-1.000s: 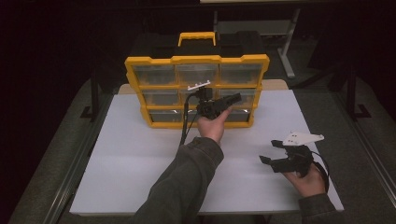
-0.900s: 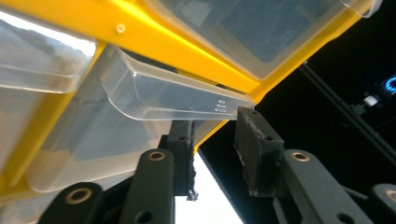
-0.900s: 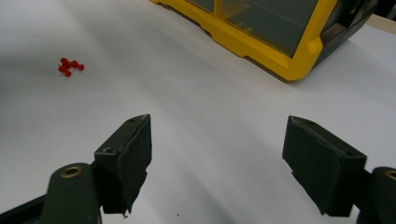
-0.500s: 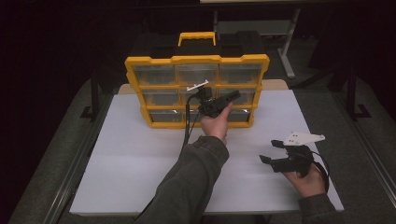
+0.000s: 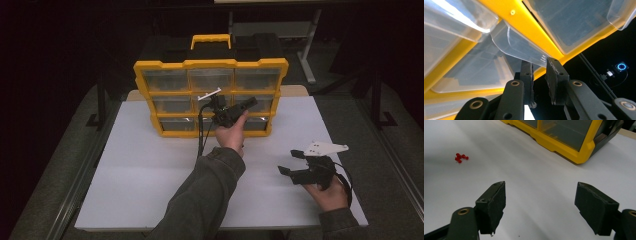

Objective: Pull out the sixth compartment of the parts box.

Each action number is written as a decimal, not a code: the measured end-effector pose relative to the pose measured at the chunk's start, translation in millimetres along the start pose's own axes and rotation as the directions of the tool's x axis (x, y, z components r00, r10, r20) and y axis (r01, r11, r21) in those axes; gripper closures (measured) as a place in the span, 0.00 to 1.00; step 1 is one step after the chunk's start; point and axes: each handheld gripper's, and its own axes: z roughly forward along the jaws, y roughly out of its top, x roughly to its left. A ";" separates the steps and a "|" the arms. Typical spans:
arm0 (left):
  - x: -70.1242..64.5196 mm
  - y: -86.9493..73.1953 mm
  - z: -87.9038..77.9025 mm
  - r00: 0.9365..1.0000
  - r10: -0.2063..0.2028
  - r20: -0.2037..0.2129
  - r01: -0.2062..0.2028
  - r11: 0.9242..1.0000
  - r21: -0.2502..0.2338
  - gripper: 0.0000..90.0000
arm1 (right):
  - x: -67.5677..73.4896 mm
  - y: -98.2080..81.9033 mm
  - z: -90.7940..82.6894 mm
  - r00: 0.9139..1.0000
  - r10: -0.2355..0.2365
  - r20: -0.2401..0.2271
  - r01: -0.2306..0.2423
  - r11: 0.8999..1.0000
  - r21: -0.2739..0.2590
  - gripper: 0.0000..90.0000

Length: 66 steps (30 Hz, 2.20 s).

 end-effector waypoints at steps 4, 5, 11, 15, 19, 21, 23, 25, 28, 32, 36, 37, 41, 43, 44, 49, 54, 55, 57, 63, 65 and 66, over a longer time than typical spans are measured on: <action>0.1 -0.5 -0.5 1.000 -0.004 0.006 0.004 1.000 -0.001 0.84 | 1.2 0.1 0.7 1.000 -0.005 0.005 0.005 1.000 0.004 0.26; 0.0 -0.6 -0.6 1.000 0.001 0.005 -0.001 1.000 0.002 0.84 | 0.8 0.0 0.7 1.000 -0.006 0.004 0.006 1.000 0.004 0.26; -0.9 -1.8 -1.8 1.000 0.001 0.010 -0.001 1.000 0.006 0.86 | 0.9 -0.2 2.2 1.000 -0.008 0.005 0.008 1.000 0.011 0.25; -0.7 -2.2 -2.4 1.000 0.002 0.008 -0.003 1.000 0.007 0.88 | 0.2 -0.9 2.9 1.000 -0.007 0.003 0.007 1.000 0.014 0.25; -0.1 -2.6 -2.8 1.000 0.004 0.014 -0.004 1.000 0.007 0.88 | 0.1 -0.9 3.1 1.000 -0.009 0.007 0.009 1.000 0.016 0.25; -0.3 -2.4 -2.7 1.000 0.001 0.016 -0.002 1.000 0.006 0.88 | -0.5 -1.3 2.7 1.000 -0.016 0.015 0.015 1.000 0.016 0.25; -0.2 -2.2 -3.7 1.000 0.012 0.015 -0.012 1.000 0.012 0.88 | -2.6 -1.2 1.5 1.000 0.003 0.019 -0.003 1.000 0.010 0.25; -0.4 -2.3 -4.1 1.000 0.013 0.015 -0.013 1.000 0.013 0.88 | -3.1 -1.3 1.4 1.000 0.002 0.022 -0.003 1.000 0.007 0.25; -0.5 -3.2 -5.3 1.000 0.015 0.019 -0.016 1.000 0.013 0.88 | -3.0 -1.2 2.0 1.000 0.000 0.027 0.000 1.000 0.010 0.24; -2.3 -4.7 -6.3 1.000 0.019 0.022 -0.019 1.000 0.010 0.88 | -2.5 -0.5 2.3 1.000 -0.005 0.024 0.004 1.000 0.012 0.25; -3.6 -6.0 -7.7 0.999 0.025 0.020 -0.026 1.000 0.013 0.88 | -3.1 -0.7 1.8 1.000 -0.007 0.024 0.007 1.000 0.013 0.25; -4.1 -6.4 -7.8 0.999 0.025 0.021 -0.025 1.000 0.014 0.88 | -3.1 -0.8 1.9 1.000 -0.008 0.024 0.008 1.000 0.014 0.25; -5.0 -7.3 -8.9 0.999 0.025 0.026 -0.026 1.000 0.018 0.87 | -3.2 -0.6 2.9 1.000 -0.004 0.025 0.003 1.000 0.016 0.25; -4.9 -7.3 -9.3 0.999 0.023 0.029 -0.023 1.000 0.018 0.87 | -2.9 -0.5 3.5 1.000 -0.004 0.025 0.003 1.000 0.020 0.24; -4.9 -7.3 -9.7 0.999 0.026 0.028 -0.026 0.999 0.023 0.87 | -2.4 -0.3 3.6 0.999 -0.014 0.030 0.013 1.000 0.022 0.24; -5.2 -7.4 -11.0 0.999 0.028 0.029 -0.028 0.999 0.030 0.87 | -2.4 0.0 2.5 0.999 -0.013 0.034 0.013 1.000 0.023 0.24; -6.1 -8.8 -12.9 0.999 0.029 0.034 -0.030 0.999 0.027 0.87 | -1.8 0.0 2.9 0.999 -0.010 0.032 0.009 1.000 0.023 0.24; -6.4 -9.4 -13.8 0.999 0.032 0.035 -0.033 0.999 0.027 0.87 | -2.1 0.0 3.0 0.999 -0.009 0.031 0.008 1.000 0.022 0.24; -7.0 -9.6 -14.2 0.999 0.030 0.035 -0.031 0.999 0.029 0.87 | -2.6 -0.1 3.0 0.999 -0.013 0.030 0.012 1.000 0.024 0.24; -8.0 -10.9 -16.8 0.999 0.038 0.037 -0.039 0.999 0.032 0.87 | -1.5 -0.1 3.6 0.999 -0.006 0.031 0.006 1.000 0.024 0.24; -8.2 -11.3 -17.3 0.999 0.038 0.038 -0.040 0.999 0.033 0.87 | -2.1 0.0 3.7 1.000 -0.004 0.030 0.003 1.000 0.023 0.24; -8.6 -11.6 -17.5 0.999 0.038 0.037 -0.039 0.999 0.034 0.87 | -2.0 0.1 4.0 1.000 -0.001 0.029 0.001 1.000 0.022 0.24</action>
